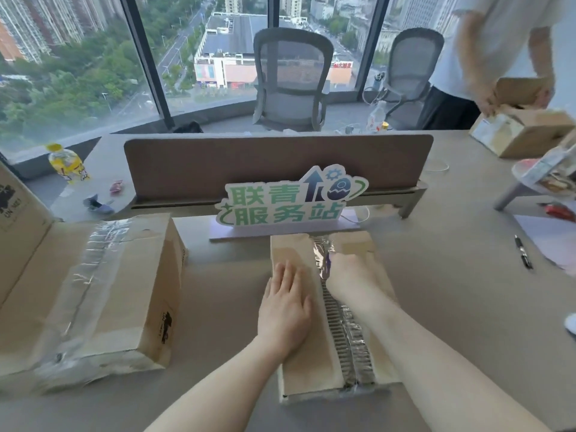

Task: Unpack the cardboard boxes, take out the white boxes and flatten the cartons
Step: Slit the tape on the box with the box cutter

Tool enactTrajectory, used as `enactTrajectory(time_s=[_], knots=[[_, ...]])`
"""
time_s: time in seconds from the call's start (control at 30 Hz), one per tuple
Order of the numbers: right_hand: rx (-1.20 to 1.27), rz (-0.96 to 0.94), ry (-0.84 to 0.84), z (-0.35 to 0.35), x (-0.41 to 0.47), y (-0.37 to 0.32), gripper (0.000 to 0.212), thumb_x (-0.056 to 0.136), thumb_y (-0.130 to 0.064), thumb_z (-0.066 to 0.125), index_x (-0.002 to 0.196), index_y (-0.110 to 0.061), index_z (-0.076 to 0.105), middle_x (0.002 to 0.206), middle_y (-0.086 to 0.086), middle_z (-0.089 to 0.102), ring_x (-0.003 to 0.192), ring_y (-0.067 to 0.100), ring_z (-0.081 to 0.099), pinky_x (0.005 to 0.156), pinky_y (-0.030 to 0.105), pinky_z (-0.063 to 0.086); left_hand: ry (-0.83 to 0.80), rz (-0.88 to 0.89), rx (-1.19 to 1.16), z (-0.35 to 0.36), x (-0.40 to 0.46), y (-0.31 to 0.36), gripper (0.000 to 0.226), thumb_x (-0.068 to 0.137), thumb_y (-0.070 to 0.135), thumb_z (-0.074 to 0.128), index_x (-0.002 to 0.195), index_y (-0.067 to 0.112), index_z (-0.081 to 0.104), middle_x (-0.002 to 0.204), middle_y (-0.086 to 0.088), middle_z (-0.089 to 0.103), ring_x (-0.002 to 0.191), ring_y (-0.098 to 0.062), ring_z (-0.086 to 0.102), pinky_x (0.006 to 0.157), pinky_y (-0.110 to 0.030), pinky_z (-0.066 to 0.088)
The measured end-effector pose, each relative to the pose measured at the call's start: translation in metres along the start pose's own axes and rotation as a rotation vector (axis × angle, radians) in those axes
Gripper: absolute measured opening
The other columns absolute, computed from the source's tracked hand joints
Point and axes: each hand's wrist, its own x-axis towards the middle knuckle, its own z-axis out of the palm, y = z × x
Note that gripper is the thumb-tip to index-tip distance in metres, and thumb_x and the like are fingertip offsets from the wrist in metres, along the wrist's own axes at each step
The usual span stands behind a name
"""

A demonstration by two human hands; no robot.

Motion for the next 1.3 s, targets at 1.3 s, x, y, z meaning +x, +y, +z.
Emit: enactTrajectory(time_s=[1.3], knots=[[0.666,0.154,0.001,0.088,-0.23,0.113,0.05,0.099,-0.015,0.038,0.145,-0.035,0.04,0.101,0.002,0.066,0.068,0.019,0.059,0.054,0.027,0.046,-0.124,0.191,0.17,-0.011,-0.044,0.013,0.053,0.105,0.04,0.029,0.155,0.023,0.027,0.165,-0.001,0.01,0.152,-0.024,0.0,0.123,-0.04,0.003]])
